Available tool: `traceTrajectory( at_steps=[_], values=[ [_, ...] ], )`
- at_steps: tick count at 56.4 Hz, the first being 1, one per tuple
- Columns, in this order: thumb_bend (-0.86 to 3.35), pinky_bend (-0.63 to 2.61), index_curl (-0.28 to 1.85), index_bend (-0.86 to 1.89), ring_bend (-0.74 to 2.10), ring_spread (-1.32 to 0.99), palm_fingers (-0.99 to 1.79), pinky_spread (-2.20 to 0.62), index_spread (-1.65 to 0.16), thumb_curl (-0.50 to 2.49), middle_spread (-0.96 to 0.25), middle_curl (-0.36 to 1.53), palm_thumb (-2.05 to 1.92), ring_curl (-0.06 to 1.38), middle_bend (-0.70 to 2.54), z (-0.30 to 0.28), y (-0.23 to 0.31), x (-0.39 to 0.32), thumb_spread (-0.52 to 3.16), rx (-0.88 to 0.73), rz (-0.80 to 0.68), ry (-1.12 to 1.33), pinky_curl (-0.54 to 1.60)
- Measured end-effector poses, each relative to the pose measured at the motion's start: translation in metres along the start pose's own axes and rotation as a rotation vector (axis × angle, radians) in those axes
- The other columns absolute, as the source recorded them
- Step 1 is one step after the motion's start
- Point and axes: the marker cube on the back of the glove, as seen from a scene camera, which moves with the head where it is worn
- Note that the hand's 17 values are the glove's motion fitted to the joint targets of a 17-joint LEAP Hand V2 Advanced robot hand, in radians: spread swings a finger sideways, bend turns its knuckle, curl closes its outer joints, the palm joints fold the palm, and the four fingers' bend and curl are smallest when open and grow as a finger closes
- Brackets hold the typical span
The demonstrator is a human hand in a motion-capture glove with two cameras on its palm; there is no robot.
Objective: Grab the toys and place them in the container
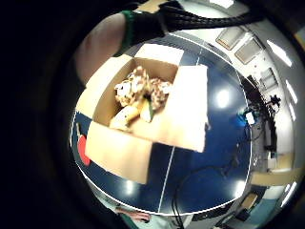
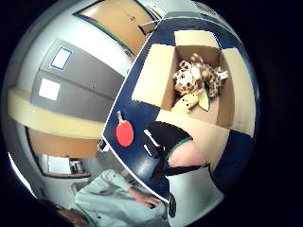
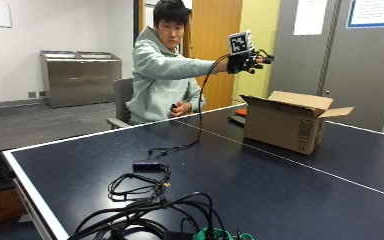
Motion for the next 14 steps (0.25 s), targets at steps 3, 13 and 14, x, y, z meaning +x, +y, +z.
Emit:
traceTrajectory(
  at_steps=[3,13,14],
  values=[
    [-0.02,0.87,0.45,0.10,0.20,-0.06,-0.24,0.03,-0.28,0.58,-0.06,0.41,0.09,0.31,0.13,-0.007,0.015,-0.014,1.08,-0.003,-0.023,-0.046,0.42],
    [-0.02,0.81,0.40,0.14,0.16,-0.03,-0.18,0.06,-0.28,0.50,-0.05,0.36,0.11,0.29,0.14,-0.056,0.093,-0.123,1.14,-0.016,-0.307,-0.384,0.39],
    [-0.02,0.81,0.39,0.14,0.16,-0.03,-0.17,0.06,-0.28,0.50,-0.05,0.36,0.11,0.28,0.14,-0.057,0.094,-0.123,1.15,-0.017,-0.308,-0.393,0.39]
  ],
)
